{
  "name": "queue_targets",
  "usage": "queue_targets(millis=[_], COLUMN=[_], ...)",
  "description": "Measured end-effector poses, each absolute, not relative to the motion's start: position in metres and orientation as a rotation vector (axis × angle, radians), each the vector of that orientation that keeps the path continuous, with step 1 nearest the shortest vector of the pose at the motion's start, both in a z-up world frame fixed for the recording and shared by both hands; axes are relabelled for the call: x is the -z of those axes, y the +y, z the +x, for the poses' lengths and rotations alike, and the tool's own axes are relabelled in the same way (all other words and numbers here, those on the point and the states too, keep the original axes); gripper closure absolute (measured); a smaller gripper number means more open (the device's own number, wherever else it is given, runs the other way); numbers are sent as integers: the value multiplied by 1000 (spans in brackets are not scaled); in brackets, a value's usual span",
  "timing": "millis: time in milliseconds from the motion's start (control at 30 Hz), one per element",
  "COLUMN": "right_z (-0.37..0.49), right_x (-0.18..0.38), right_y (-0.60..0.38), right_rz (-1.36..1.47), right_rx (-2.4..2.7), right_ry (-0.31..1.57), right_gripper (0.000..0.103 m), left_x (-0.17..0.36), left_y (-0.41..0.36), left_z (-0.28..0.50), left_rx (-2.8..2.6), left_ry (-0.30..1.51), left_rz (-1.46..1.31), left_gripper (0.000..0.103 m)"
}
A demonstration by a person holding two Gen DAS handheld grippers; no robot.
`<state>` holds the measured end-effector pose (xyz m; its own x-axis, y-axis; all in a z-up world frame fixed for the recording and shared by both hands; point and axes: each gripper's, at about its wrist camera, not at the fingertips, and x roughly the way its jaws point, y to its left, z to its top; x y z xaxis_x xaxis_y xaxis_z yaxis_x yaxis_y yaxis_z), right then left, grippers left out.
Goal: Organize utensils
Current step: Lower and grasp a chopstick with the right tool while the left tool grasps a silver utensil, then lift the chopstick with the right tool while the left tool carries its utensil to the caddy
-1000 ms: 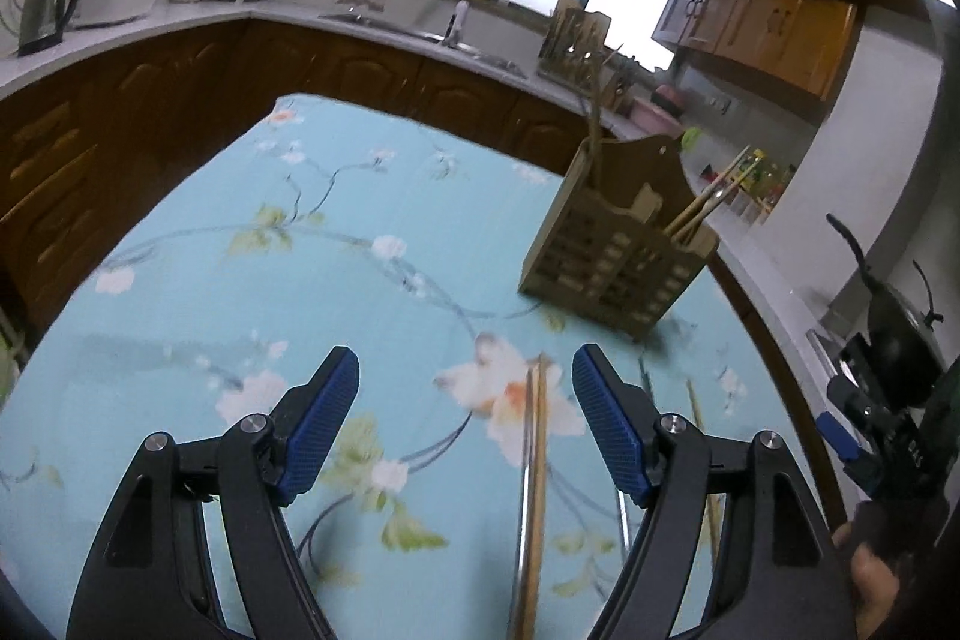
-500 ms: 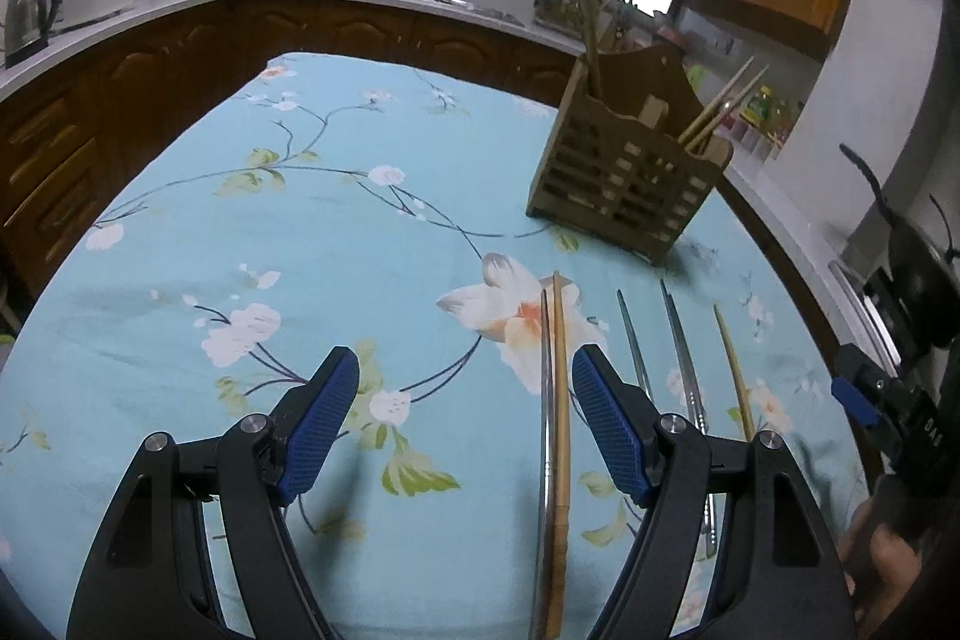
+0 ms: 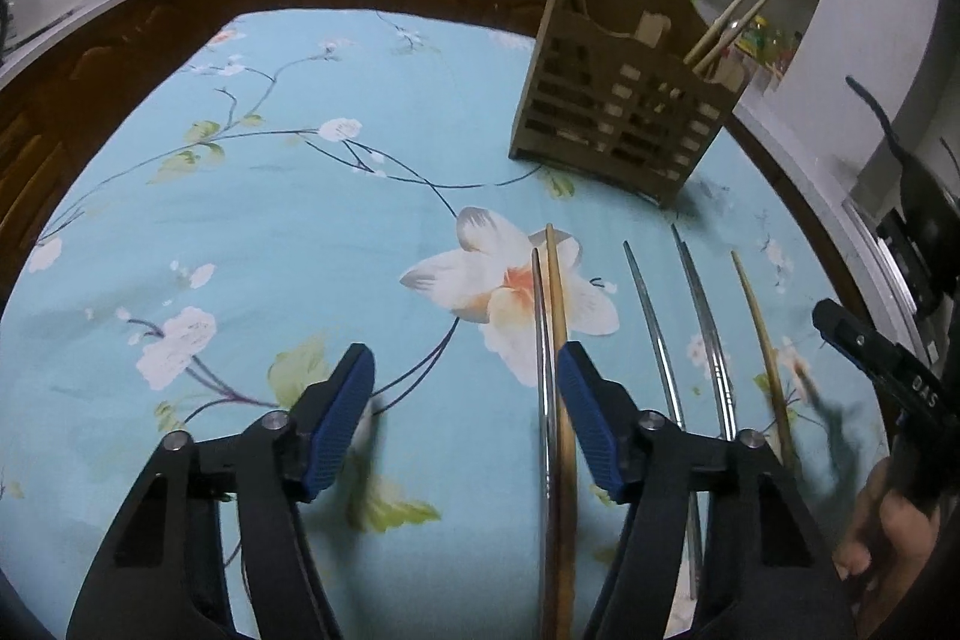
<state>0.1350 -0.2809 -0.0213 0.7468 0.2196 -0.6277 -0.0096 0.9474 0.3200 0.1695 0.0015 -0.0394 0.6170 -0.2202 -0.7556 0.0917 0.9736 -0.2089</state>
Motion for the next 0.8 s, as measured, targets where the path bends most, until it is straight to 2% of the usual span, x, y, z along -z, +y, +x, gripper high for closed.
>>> queue_targets(millis=[167, 367, 600, 800], right_z=[152, 172, 192, 202], right_x=[25, 33, 45, 53], right_y=[-283, -286, -288, -284], right_rz=[295, 286, 270, 258], right_rx=[-117, -100, -80, -77], right_ry=[752, 797, 842, 869], right_gripper=[44, 48, 54, 60], left_x=[40, 43, 56, 58], left_y=[-3, -16, -31, -37], left_z=[189, 212, 231, 236], left_rx=[194, 233, 277, 294], left_ry=[906, 936, 994, 988], left_rz=[-141, -115, -63, -27], left_gripper=[53, 56, 74, 77])
